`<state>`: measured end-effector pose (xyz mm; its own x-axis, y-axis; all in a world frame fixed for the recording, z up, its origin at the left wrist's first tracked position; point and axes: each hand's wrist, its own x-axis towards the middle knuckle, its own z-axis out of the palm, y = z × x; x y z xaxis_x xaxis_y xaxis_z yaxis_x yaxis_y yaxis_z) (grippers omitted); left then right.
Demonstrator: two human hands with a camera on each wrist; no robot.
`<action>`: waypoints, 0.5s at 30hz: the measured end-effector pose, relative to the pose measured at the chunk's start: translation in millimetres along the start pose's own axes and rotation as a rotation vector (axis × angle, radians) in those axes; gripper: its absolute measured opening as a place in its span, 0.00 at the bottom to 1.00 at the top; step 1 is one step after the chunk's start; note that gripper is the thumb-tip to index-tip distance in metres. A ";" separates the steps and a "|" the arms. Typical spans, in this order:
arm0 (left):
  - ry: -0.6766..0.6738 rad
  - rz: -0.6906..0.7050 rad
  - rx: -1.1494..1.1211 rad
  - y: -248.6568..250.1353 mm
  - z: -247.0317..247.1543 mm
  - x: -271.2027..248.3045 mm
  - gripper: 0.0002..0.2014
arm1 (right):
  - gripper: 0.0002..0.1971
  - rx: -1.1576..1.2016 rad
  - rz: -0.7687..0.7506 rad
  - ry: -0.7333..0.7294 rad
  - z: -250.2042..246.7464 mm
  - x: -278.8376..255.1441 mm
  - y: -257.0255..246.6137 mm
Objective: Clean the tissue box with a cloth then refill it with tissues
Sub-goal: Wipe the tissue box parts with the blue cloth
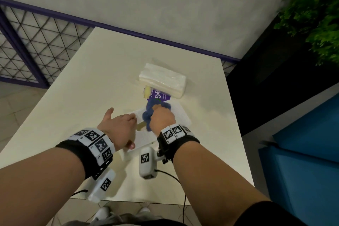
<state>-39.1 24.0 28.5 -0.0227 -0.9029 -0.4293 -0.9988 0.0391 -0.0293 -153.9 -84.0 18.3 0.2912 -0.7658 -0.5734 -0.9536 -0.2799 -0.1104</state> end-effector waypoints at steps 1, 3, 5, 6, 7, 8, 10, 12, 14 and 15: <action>0.010 -0.002 -0.017 -1.4 1.7 -0.5 0.43 | 0.29 -0.005 -0.069 0.013 -0.1 -7.1 1.2; 0.043 -0.008 -0.067 -4.7 4.6 -3.1 0.42 | 0.19 0.158 -0.169 0.135 -6.5 -27.2 12.9; 0.113 -0.046 -0.119 -7.5 6.3 -7.4 0.44 | 0.16 0.306 -0.185 0.251 -23.6 -40.2 30.1; 0.148 -0.070 -0.140 -9.0 7.0 -9.8 0.46 | 0.15 0.342 -0.162 0.309 -36.1 -43.4 40.7; 0.176 -0.096 -0.156 -10.7 8.0 -11.9 0.48 | 0.15 0.370 -0.138 0.370 -47.1 -42.4 50.2; 0.190 -0.123 -0.168 -11.7 9.4 -13.1 0.48 | 0.15 0.373 -0.109 0.414 -57.1 -39.4 59.8; 0.168 -0.166 -0.185 -13.1 12.5 -12.9 0.48 | 0.16 0.340 -0.074 0.422 -65.6 -30.7 73.2; 0.126 -0.175 -0.204 -12.9 13.9 -10.6 0.45 | 0.19 0.308 -0.041 0.313 -53.2 -19.3 77.0; 0.103 -0.172 -0.208 -13.2 12.8 -7.8 0.43 | 0.26 0.246 -0.002 0.208 -25.0 -4.3 72.7; 0.093 -0.172 -0.206 -13.0 12.0 -6.8 0.42 | 0.29 0.193 0.026 0.202 -12.3 4.5 68.7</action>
<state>-25.4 34.8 21.1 0.1530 -0.9245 -0.3491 -0.9759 -0.1970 0.0939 -217.1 -113.9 18.2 0.2576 -0.8763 -0.4070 -0.9521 -0.1583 -0.2618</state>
